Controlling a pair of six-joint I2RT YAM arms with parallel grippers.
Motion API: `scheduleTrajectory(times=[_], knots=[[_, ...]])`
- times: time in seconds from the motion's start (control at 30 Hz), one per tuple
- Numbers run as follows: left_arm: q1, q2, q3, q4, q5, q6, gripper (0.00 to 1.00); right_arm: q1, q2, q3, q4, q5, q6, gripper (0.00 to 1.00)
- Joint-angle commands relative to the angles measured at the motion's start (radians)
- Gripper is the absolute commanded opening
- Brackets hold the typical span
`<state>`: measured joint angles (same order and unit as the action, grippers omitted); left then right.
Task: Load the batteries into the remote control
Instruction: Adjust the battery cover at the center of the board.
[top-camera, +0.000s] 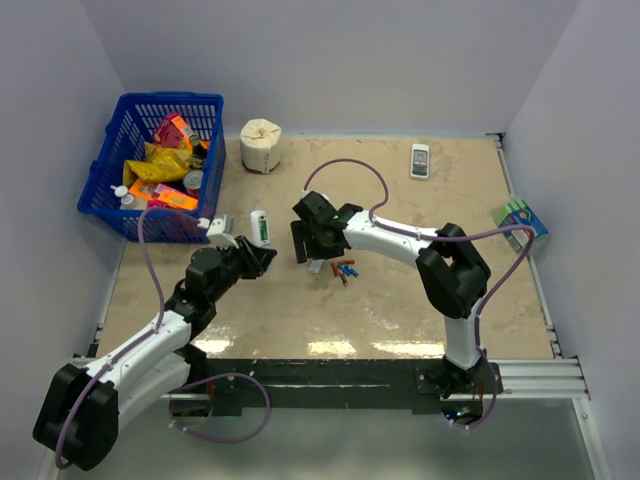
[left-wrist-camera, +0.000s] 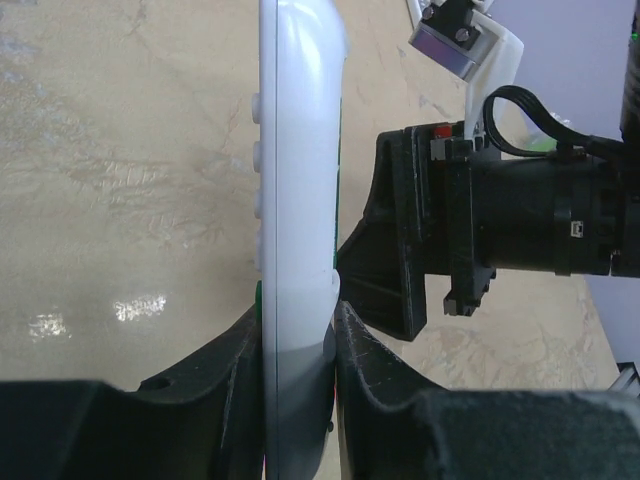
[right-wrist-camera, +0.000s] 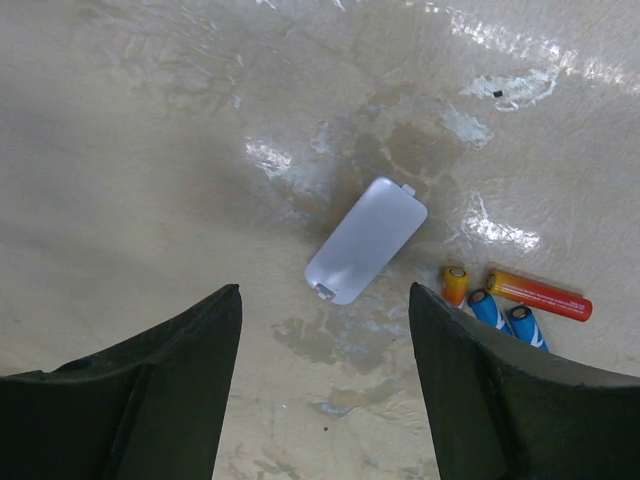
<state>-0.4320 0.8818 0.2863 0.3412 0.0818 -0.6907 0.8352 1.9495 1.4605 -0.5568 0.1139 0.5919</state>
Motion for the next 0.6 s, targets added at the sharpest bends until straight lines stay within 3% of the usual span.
scheduleTrajectory(times=[0.0,0.57], knots=[[0.007,-0.063,-0.036,0.058,0.021,0.017,0.00,-0.005,-0.021,0.055,-0.054,0.013,-0.032,0.69],[0.007,-0.239,-0.095,0.041,0.090,-0.013,0.00,0.025,-0.009,0.008,0.001,-0.034,-0.040,0.61]])
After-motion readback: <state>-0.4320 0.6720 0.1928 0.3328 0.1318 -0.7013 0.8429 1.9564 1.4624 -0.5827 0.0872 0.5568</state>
